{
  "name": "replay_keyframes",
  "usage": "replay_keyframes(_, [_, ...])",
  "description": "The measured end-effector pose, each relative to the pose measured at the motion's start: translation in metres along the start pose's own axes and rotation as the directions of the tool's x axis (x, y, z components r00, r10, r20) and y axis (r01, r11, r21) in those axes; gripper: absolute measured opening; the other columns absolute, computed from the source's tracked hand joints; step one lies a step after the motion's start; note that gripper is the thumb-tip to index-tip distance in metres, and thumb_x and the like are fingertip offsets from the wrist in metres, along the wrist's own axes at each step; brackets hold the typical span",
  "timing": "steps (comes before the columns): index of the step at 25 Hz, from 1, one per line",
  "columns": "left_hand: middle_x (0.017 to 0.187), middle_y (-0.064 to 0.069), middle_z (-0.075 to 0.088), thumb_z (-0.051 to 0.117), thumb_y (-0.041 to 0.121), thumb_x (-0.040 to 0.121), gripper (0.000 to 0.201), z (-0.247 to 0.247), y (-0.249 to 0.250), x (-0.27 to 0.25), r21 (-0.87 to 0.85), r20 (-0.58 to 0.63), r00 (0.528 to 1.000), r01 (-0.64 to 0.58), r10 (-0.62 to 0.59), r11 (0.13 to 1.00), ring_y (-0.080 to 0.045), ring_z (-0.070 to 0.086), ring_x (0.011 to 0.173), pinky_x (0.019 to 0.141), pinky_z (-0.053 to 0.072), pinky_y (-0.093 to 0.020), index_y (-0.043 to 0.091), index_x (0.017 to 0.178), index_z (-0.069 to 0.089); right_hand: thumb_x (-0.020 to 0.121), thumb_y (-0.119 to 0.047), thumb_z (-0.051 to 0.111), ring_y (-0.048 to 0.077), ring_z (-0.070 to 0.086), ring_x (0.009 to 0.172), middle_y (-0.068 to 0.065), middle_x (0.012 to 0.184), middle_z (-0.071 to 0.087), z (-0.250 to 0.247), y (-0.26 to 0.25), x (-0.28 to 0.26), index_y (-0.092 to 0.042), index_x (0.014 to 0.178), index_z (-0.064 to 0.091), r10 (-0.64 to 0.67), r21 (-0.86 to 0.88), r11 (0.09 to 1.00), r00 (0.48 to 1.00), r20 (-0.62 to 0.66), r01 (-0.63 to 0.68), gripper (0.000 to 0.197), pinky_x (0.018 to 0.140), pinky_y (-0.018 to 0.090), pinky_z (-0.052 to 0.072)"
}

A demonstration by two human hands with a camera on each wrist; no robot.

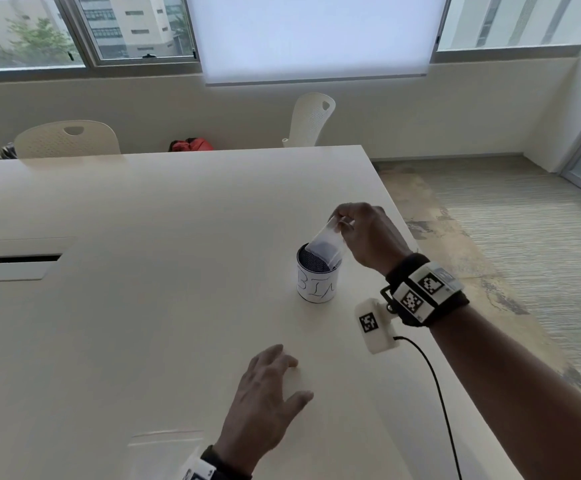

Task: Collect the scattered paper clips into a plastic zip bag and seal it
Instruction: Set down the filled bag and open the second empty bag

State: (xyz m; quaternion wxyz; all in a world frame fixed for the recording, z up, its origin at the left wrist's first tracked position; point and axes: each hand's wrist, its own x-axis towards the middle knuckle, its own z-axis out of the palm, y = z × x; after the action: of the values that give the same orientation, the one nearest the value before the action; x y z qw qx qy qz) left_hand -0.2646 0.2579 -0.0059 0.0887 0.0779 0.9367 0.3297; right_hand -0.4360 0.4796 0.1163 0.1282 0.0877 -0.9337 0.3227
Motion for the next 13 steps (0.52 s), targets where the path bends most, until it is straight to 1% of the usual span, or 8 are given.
replay_keyframes(2, [0.169,0.013,0.024,0.071,0.053,0.091,0.062,0.000,-0.001,-0.002,0.070,0.042,0.998,-0.039,0.036,0.997,-0.005,0.018,0.157,0.120,0.014,-0.015,0.036,0.146,0.049,0.096,-0.005,0.055,0.027,0.072,0.093,0.005,0.094,0.079,0.012,0.001,0.013,-0.022,0.092,0.076,-0.008,-0.082,0.997,0.998,0.055,0.013,0.027,0.084,0.039,0.060])
replay_keyframes(4, [0.170,0.014,0.020,0.072,0.051,0.090,0.067,-0.002,-0.002,-0.003,0.084,0.052,0.997,-0.053,0.049,0.995,-0.004,0.016,0.158,0.121,0.013,-0.015,0.037,0.149,0.045,0.094,-0.005,0.057,0.029,0.071,0.091,0.007,0.095,0.077,0.023,-0.002,0.022,-0.023,0.090,0.074,-0.009,-0.142,0.990,0.996,0.085,0.022,0.025,0.079,0.035,0.057])
replay_keyframes(6, [0.171,0.015,0.019,0.073,0.051,0.088,0.069,-0.001,-0.005,-0.003,0.078,0.048,0.997,-0.068,0.064,0.995,-0.002,0.016,0.157,0.119,0.011,-0.011,0.038,0.149,0.044,0.093,-0.002,0.057,0.031,0.068,0.086,0.009,0.097,0.075,0.030,-0.005,0.027,-0.020,0.092,0.072,-0.013,-0.202,0.979,0.995,0.103,0.034,0.023,0.072,0.030,0.047])
replay_keyframes(7, [0.171,0.015,0.019,0.073,0.051,0.088,0.069,-0.001,-0.007,-0.003,0.077,0.047,0.997,-0.072,0.068,0.994,-0.002,0.016,0.157,0.118,0.010,-0.009,0.039,0.150,0.044,0.093,0.000,0.057,0.031,0.067,0.083,0.010,0.097,0.074,0.032,-0.006,0.029,-0.019,0.093,0.071,-0.022,-0.223,0.974,0.994,0.109,0.046,0.024,0.070,0.029,0.045])
replay_keyframes(9, [0.171,0.016,0.018,0.073,0.051,0.088,0.070,0.000,-0.008,-0.004,0.082,0.042,0.996,-0.080,0.077,0.993,-0.001,0.015,0.157,0.117,0.009,-0.008,0.039,0.150,0.043,0.091,0.004,0.058,0.031,0.068,0.081,0.009,0.095,0.075,0.032,-0.007,0.032,-0.017,0.093,0.070,-0.048,-0.261,0.963,0.993,0.104,0.074,0.025,0.068,0.029,0.047])
replay_keyframes(11, [0.171,0.016,0.018,0.073,0.051,0.087,0.070,0.001,-0.009,-0.004,0.085,0.030,0.995,-0.094,0.092,0.992,-0.002,0.016,0.158,0.119,0.010,-0.011,0.039,0.150,0.044,0.089,0.007,0.058,0.032,0.069,0.081,0.008,0.093,0.075,0.031,-0.007,0.035,-0.017,0.093,0.070,-0.062,-0.290,0.953,0.992,0.109,0.091,0.027,0.066,0.029,0.046])
replay_keyframes(13, [0.171,0.015,0.020,0.074,0.050,0.087,0.069,0.001,-0.008,-0.003,0.092,0.029,0.995,-0.099,0.097,0.991,-0.003,0.016,0.157,0.120,0.011,-0.012,0.038,0.149,0.045,0.088,0.008,0.058,0.031,0.069,0.081,0.008,0.093,0.075,0.031,-0.006,0.036,-0.017,0.092,0.071,-0.061,-0.295,0.950,0.986,0.156,0.106,0.029,0.067,0.028,0.045])
